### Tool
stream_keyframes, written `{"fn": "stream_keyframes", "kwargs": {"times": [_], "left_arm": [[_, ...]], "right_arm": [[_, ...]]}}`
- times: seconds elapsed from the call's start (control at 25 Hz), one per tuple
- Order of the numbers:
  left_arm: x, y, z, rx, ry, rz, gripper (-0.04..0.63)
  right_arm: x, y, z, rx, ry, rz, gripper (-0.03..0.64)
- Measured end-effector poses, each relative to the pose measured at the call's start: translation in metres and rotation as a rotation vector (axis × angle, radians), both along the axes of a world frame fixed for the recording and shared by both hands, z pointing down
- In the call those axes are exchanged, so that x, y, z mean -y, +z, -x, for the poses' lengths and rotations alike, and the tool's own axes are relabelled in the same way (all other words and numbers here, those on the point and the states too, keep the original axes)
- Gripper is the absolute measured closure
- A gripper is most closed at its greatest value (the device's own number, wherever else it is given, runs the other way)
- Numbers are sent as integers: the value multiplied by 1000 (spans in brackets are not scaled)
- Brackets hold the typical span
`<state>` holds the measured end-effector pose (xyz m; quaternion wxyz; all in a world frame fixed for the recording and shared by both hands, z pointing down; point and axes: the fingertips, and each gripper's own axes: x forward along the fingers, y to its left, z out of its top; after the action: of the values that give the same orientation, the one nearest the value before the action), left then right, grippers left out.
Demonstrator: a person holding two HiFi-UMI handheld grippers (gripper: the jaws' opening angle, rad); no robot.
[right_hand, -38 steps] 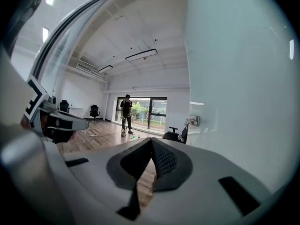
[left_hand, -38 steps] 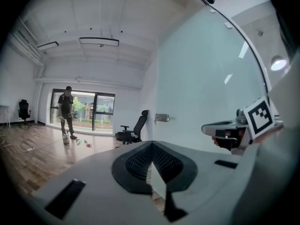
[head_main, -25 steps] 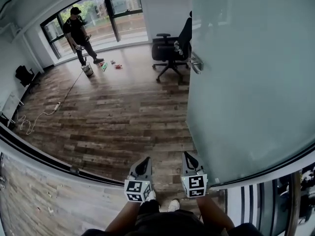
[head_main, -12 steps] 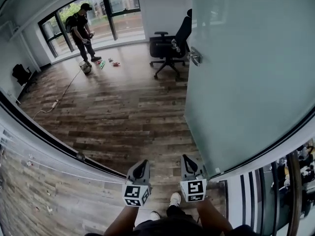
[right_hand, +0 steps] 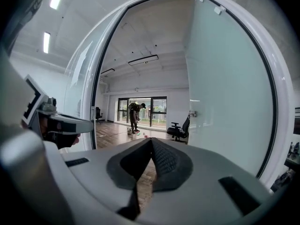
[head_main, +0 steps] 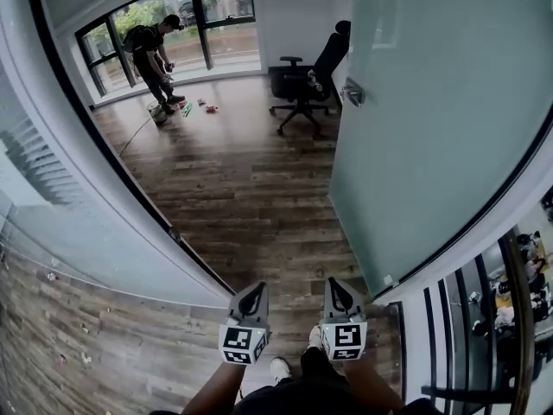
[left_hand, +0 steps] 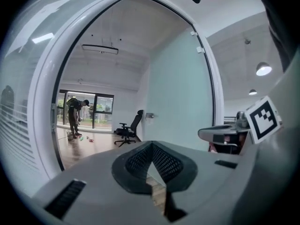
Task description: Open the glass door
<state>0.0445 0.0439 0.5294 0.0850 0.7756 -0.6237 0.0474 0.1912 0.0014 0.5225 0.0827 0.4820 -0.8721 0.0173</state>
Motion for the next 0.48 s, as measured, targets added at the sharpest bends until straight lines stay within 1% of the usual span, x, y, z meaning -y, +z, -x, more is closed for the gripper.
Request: {"fn": "stream_keyframes", "kwargs": {"times": [0.2,0.48], "left_arm": [[-35,-24,-5,-19,16,-40,597],[-74,-43,-26,-9,11,-68,597]], "right_arm": [[-37,-19,-6,-30,2,-26,601],[-77,-42,-27,-15,-8,-83,601]]}}
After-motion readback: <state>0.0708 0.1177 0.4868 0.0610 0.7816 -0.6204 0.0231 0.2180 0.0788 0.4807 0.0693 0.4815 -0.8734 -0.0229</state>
